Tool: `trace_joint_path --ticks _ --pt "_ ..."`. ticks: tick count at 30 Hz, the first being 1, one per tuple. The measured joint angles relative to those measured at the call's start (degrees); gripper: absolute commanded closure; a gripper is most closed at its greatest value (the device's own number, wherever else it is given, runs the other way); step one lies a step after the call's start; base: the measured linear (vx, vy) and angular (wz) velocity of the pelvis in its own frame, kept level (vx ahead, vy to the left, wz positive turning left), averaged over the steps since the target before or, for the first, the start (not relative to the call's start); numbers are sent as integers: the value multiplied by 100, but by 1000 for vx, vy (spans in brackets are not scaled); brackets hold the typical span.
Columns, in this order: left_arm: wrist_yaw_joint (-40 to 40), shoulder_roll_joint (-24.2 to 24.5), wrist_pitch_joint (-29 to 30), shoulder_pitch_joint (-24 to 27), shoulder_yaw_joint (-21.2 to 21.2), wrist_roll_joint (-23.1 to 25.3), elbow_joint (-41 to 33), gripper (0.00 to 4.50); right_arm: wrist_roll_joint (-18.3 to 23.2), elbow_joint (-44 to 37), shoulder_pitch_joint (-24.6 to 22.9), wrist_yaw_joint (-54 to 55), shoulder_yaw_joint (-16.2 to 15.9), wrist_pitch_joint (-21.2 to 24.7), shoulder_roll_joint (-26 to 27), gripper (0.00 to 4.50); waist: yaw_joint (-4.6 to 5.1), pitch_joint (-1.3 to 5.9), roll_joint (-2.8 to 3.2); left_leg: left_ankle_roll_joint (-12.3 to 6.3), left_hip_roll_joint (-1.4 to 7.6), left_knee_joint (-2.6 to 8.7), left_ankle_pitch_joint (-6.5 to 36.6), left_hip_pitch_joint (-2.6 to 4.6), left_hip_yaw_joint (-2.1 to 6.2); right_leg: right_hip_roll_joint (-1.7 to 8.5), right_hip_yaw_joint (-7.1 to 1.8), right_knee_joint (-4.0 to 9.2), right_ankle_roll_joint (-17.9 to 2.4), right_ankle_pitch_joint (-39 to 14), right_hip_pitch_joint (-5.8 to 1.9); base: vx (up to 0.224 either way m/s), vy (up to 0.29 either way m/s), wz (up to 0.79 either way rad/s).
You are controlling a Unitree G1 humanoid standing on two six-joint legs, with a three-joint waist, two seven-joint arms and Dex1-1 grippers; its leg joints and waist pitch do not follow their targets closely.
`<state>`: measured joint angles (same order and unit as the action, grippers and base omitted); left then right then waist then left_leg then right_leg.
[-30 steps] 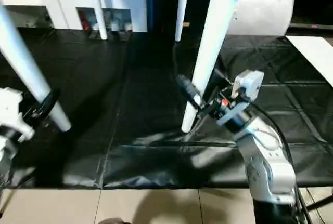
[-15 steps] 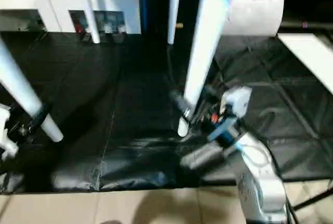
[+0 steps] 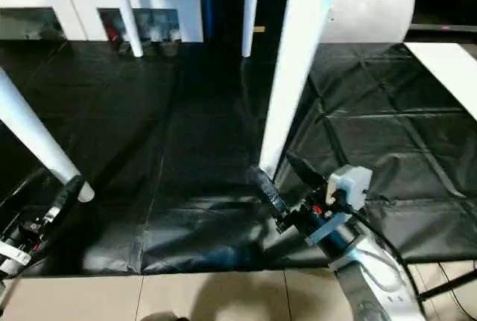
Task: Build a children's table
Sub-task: Flip table
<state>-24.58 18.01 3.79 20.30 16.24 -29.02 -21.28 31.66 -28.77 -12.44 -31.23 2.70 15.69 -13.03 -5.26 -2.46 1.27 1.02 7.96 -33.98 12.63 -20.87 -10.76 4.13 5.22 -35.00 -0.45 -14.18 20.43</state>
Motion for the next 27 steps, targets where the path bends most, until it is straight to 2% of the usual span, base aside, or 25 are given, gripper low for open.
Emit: trace_joint_path --ticks 4,10,12,13,14,15,16,17,18,19,20,21,22,23,24,25,26,27 --pt "-10 -47 98 -51 -144 28 -2 52 -22 59 24 6 -142 11 29 0 8 -3 -3 1 0 -1 1 57 0 0 -2 4 29 -16 -48 0 0 0" --pt "-4 -53 164 1 -177 64 -12 52 -74 195 154 169 -296 140 111 0 15 -10 3 1 0 -1 2 52 0 -1 -2 4 6 -3 -46 0 0 0" --pt "16 -31 332 90 -209 52 -211 52 -82 195 155 172 -338 180 85 0 16 -14 0 -4 0 -4 -4 9 5 -7 -2 2 -11 18 -25 0 0 0" --pt "38 -16 404 128 -245 48 -347 52 -83 194 155 171 -346 182 58 0 17 -1 -3 -64 1 -23 -43 -48 11 -13 -1 -8 -8 36 37 0 0 0" --pt "55 -12 458 127 -276 42 -485 52 -84 194 184 172 -349 187 22 0 21 25 7 -85 11 -97 -85 -188 34 -33 -1 -52 16 104 161 0 0 0" --pt "82 -7 488 101 -292 43 -562 52 -84 195 206 173 -348 188 10 0 24 45 29 -87 25 -187 -112 -354 76 -64 -8 -103 11 144 289 -57 3 8" --pt "122 -6 527 41 -336 48 -600 52 -86 199 216 177 -349 199 3 0 21 58 48 -107 46 -284 -140 -555 117 -85 8 -154 18 178 459 -145 -7 11" --pt "132 -8 554 6 -386 57 -600 52 -95 202 215 176 -354 215 -13 0 23 61 52 -134 55 -315 -178 -669 128 -84 26 -169 22 209 548 -145 -7 11" --pt "135 -16 580 5 -436 63 -600 52 -110 208 205 175 -365 233 -40 0 23 54 66 -189 67 -307 -197 -731 128 -81 48 -147 2 253 598 -177 -5 7" --pt "127 -37 590 9 -543 117 -578 52 -118 208 146 172 -358 247 -75 0 19 35 96 -254 84 -272 -242 -726 121 -88 71 -53 -56 317 572 -192 18 1" --pt "117 -56 589 4 -630 172 -562 52 -118 219 120 171 -351 263 -86 0 25 -34 137 -205 103 -260 -211 -623 115 -75 106 11 0 308 509 -192 18 1" --pt "106 -64 588 9 -709 217 -529 52 -114 229 112 169 -350 282 -91 0 56 -131 199 -123 151 -279 -150 -481 98 -49 204 75 26 277 344 -227 35 -11" --pt "100 -41 592 -12 -781 301 -488 52 -91 245 119 151 -357 290 -75 0 80 -221 333 -51 216 -252 -103 -418 120 -32 417 -21 54 -18 103 -232 52 -7" --pt "90 27 605 -163 -856 349 -478 52 -74 216 37 132 -325 276 -60 0 -13 -248 329 -47 207 -246 -104 -404 24 50 414 -658 4 -394 156 -232 52 -7" --pt "51 39 597 -408 -947 385 -474 52 -83 240 -68 109 -314 271 -107 0 -236 -212 183 -44 234 -248 -106 -428 -214 99 326 -1087 -69 -684 90 -179 1 11" --pt "17 -28 503 -437 -941 394 -538 52 -88 304 1 60 -364 277 -186 0 -374 -90 -98 12 226 -357 -98 -561 -493 120 -26 -1233 58 -1348 -132 1 -174 25" --pt "5 -224 442 -357 -954 410 -435 52 -91 397 207 26 -391 272 -252 0 -325 -124 -54 196 249 -802 -36 -690 -344 112 -72 -1353 97 -1369 -43 1 -174 25" --pt "-25 -281 462 -145 -1086 418 -231 52 -102 463 289 12 -371 261 -258 0 -366 -144 59 187 204 -1147 -38 -599 62 64 -98 -1382 97 -1370 -86 128 -119 11"
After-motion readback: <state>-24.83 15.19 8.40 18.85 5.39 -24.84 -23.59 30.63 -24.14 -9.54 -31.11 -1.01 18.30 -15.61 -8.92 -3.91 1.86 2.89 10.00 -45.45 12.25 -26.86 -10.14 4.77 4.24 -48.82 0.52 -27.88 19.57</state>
